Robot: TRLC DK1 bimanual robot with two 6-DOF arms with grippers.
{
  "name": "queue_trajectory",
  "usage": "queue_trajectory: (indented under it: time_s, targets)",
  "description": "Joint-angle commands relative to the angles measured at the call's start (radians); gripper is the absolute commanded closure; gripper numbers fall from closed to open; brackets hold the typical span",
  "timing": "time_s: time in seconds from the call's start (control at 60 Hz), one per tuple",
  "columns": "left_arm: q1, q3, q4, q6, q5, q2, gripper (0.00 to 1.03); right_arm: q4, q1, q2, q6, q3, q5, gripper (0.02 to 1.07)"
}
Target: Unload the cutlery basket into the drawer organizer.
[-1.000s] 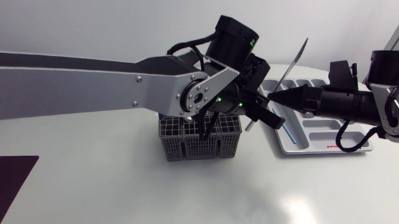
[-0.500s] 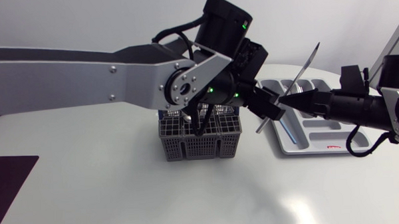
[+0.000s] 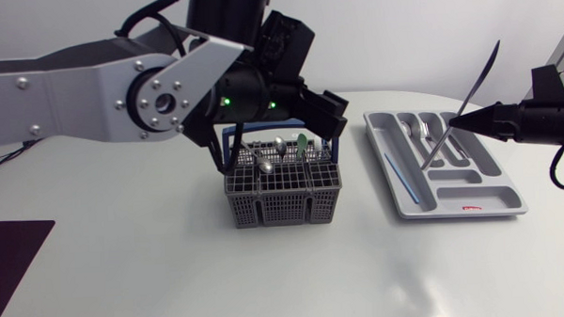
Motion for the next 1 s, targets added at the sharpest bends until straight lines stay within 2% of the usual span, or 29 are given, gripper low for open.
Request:
queue_trajectory:
  time_s: [0.0, 0.217, 0.433, 0.733, 0.867, 0.983]
  targets:
    - [0.025, -0.043, 0.018, 0.032, -0.018, -0.044, 0.13, -0.064, -0.03, 0.073, -0.122, 0.079, 0.026, 0.96]
    - [0.076, -0.095, 0.04, 0.067, -0.109, -0.092, 0.13, -0.204, -0.079, 0.224, -0.286, 0.284, 0.141, 0.96]
    - [0.085, -0.137, 0.054, 0.09, -0.185, -0.125, 0.12, -0.31, -0.104, 0.366, -0.405, 0.476, 0.269, 0.96]
    - [0.1, -0.201, 0.103, 0.108, -0.276, -0.158, 0.13, -0.313, -0.122, 0.496, -0.458, 0.597, 0.445, 0.96]
    - [0.116, -0.215, 0.107, 0.108, -0.277, -0.161, 0.13, -0.311, -0.119, 0.56, -0.458, 0.646, 0.51, 0.96]
    - [0.128, -0.232, 0.115, 0.104, -0.277, -0.168, 0.13, -0.31, -0.114, 0.599, -0.444, 0.679, 0.525, 0.96]
